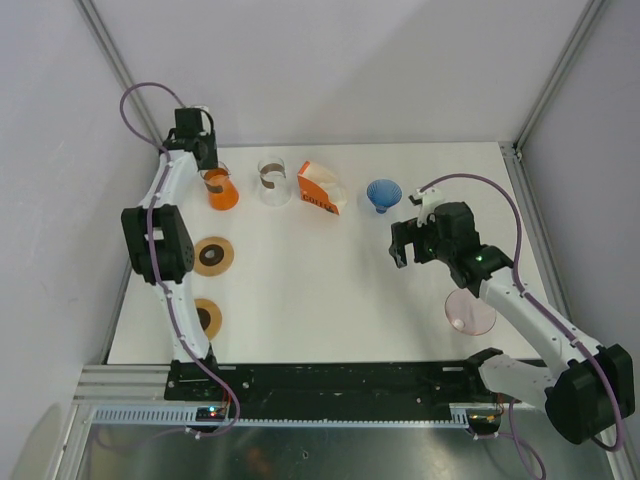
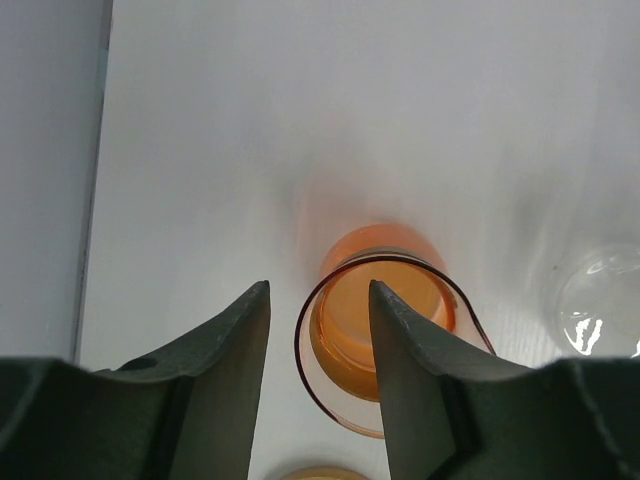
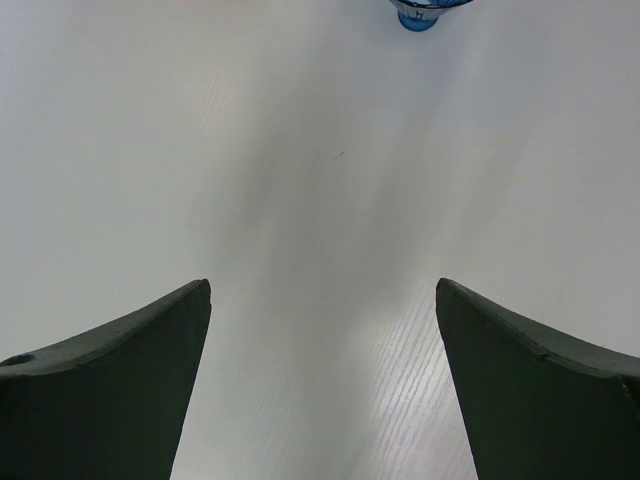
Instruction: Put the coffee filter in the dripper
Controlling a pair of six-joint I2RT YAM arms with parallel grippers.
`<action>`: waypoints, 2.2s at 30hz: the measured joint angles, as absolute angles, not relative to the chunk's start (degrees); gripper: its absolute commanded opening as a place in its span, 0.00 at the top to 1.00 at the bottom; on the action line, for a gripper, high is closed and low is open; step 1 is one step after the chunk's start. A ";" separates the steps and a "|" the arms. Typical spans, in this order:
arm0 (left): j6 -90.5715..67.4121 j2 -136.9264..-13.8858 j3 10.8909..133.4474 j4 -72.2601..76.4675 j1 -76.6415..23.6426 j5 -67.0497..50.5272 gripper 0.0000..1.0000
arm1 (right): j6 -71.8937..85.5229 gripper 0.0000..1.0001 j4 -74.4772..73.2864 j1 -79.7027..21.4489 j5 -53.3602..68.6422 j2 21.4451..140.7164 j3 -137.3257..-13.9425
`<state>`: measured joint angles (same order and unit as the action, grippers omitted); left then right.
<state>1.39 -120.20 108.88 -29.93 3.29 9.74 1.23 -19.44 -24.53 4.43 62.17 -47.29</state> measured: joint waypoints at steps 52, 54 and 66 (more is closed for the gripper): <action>-13.04 -88.14 75.77 -30.98 3.14 -8.91 1.00 | 1.26 0.01 -19.46 -24.53 3.97 62.54 -47.29; -13.85 -83.77 72.31 -31.18 -1.19 -6.66 1.00 | 1.28 0.01 -19.44 -24.53 3.97 62.46 -47.29; -20.69 -73.97 62.15 -33.61 -20.69 -0.03 1.00 | 3.70 0.01 -18.92 -24.93 5.10 60.05 -47.29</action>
<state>-20.69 -73.97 62.15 -33.61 -20.69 -0.03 3.70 -18.92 -24.93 5.10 60.05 -47.29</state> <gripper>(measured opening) 0.033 0.993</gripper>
